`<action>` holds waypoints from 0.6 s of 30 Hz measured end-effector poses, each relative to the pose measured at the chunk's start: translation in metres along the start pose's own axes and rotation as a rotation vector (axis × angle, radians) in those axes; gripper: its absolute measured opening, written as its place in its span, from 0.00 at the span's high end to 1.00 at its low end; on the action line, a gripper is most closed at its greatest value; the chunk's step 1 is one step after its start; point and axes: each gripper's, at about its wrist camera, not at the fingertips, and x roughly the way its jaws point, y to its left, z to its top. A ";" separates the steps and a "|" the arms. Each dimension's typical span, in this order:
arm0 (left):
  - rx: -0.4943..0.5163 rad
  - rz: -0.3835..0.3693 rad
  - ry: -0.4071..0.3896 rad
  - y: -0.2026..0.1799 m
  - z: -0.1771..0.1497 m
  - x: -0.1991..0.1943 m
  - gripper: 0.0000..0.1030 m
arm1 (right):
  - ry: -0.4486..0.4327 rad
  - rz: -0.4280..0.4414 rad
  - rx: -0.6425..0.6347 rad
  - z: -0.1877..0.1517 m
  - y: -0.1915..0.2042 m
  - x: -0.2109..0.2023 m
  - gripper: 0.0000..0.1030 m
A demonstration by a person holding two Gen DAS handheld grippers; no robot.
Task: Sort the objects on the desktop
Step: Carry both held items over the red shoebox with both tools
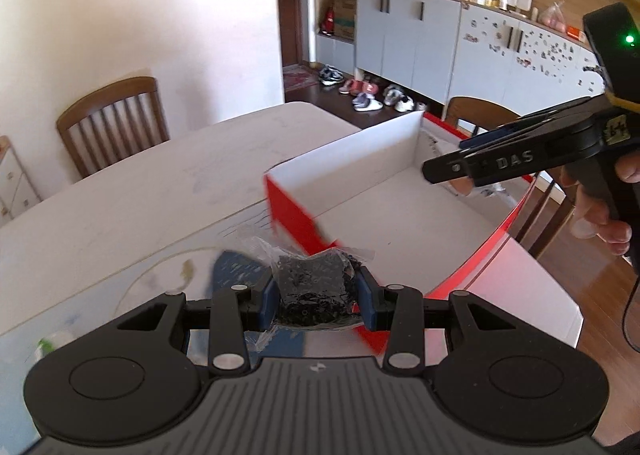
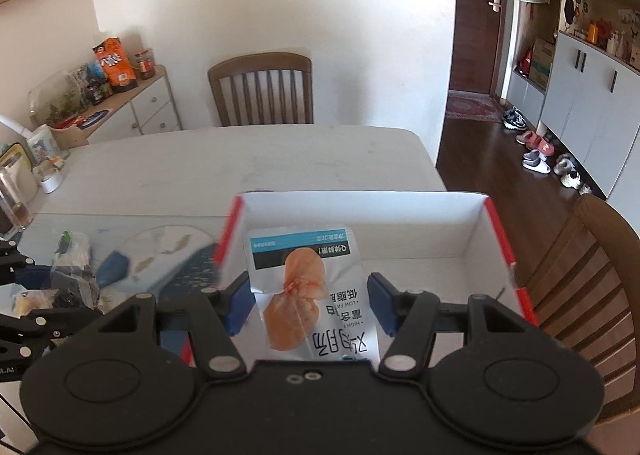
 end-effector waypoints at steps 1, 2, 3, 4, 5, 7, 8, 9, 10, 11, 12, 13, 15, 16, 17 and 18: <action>0.009 -0.006 0.004 -0.005 0.005 0.006 0.62 | 0.002 0.001 -0.001 0.001 -0.005 0.003 0.41; 0.021 -0.011 0.008 -0.010 0.010 0.012 0.62 | 0.004 -0.001 -0.001 0.001 -0.010 0.006 0.41; 0.032 -0.015 0.010 -0.014 0.014 0.017 0.62 | 0.006 0.001 -0.003 0.001 -0.013 0.008 0.41; 0.041 -0.018 0.015 -0.018 0.018 0.023 0.62 | 0.010 0.003 -0.003 0.002 -0.017 0.012 0.41; 0.044 -0.022 0.024 -0.022 0.022 0.029 0.62 | 0.016 0.003 0.000 0.002 -0.021 0.016 0.41; 0.054 -0.038 0.039 -0.030 0.028 0.041 0.62 | 0.026 0.005 0.003 0.003 -0.028 0.023 0.41; 0.062 -0.043 0.045 -0.034 0.030 0.046 0.62 | 0.030 0.005 0.003 0.003 -0.030 0.026 0.41; 0.071 -0.047 0.054 -0.037 0.032 0.052 0.62 | 0.033 0.007 0.002 0.003 -0.033 0.029 0.41; 0.077 -0.048 0.066 -0.041 0.035 0.059 0.62 | 0.037 0.009 0.002 0.003 -0.036 0.032 0.41; 0.082 -0.052 0.075 -0.044 0.036 0.064 0.62 | 0.041 0.011 0.002 0.003 -0.037 0.034 0.41; 0.088 -0.056 0.082 -0.048 0.039 0.069 0.62 | 0.044 0.013 0.002 0.003 -0.039 0.037 0.41; 0.094 -0.056 0.090 -0.051 0.041 0.075 0.62 | 0.049 0.016 0.004 0.002 -0.041 0.039 0.41; 0.095 -0.061 0.110 -0.055 0.044 0.085 0.62 | 0.062 0.019 0.006 0.002 -0.043 0.045 0.41; 0.096 -0.077 0.124 -0.056 0.044 0.091 0.62 | 0.070 0.019 0.003 0.001 -0.044 0.048 0.41; 0.099 -0.090 0.137 -0.059 0.045 0.097 0.62 | 0.081 0.014 0.000 0.001 -0.045 0.052 0.41; 0.108 -0.090 0.146 -0.063 0.046 0.101 0.62 | 0.093 0.010 0.000 0.000 -0.047 0.055 0.41</action>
